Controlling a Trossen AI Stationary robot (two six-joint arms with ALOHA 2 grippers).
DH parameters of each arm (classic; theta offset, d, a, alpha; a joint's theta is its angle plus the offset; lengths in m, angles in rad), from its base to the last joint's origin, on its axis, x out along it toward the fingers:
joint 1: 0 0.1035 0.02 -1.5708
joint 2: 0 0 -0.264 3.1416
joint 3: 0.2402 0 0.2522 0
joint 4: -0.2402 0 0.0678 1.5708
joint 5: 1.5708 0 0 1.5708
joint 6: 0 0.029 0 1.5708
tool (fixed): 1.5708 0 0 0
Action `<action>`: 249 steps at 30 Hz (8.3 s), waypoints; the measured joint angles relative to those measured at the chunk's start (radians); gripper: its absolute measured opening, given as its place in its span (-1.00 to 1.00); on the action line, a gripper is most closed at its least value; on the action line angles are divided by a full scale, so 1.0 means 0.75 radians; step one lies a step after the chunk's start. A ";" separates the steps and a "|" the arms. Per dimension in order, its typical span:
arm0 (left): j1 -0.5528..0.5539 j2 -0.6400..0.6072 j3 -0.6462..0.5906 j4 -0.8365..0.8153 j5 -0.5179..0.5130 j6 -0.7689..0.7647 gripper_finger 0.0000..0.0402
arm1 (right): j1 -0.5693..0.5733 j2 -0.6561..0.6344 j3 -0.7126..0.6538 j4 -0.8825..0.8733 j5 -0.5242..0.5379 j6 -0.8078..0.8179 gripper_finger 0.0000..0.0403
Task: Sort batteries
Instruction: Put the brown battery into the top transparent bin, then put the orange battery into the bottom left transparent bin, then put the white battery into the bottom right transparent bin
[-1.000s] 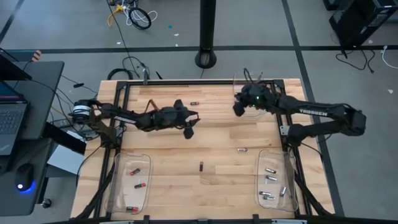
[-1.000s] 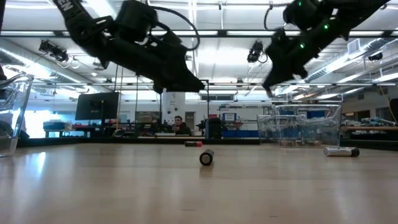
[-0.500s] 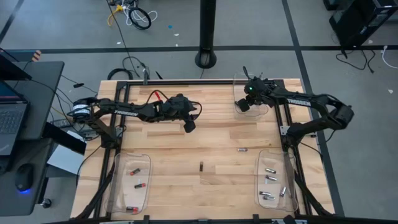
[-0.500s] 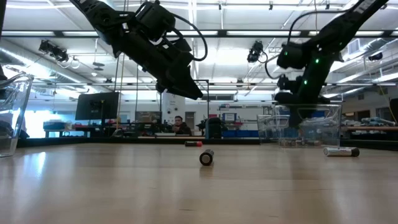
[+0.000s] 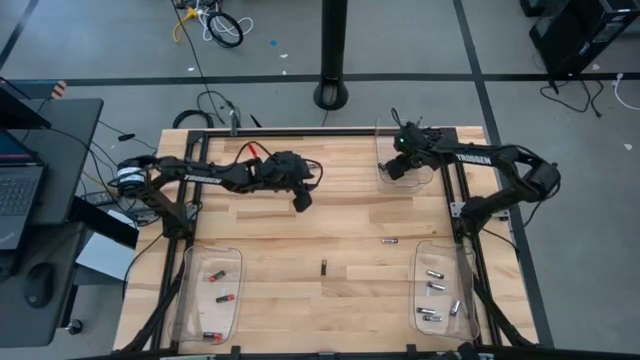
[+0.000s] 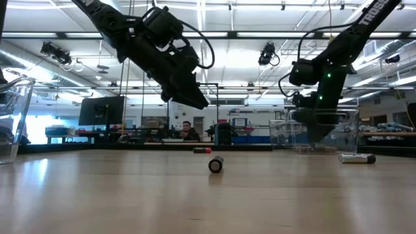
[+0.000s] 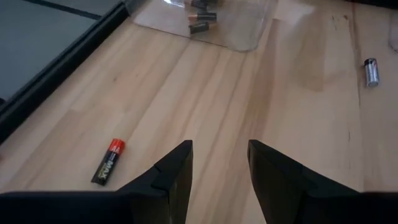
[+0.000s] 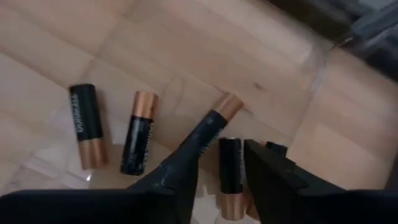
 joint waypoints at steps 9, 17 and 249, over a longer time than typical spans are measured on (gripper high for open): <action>0.210 0.048 0.199 -0.357 0.198 0.144 -0.28 | 0.085 -0.251 0.000 -0.157 0.002 -0.086 -0.42; 0.325 0.243 0.303 -0.403 0.369 0.341 -0.64 | 0.311 -0.434 0.000 -0.171 0.004 -0.150 -0.90; -0.034 -0.472 -0.379 0.298 0.339 0.436 -0.95 | 1.281 0.205 0.272 -0.460 -0.304 -0.002 -0.09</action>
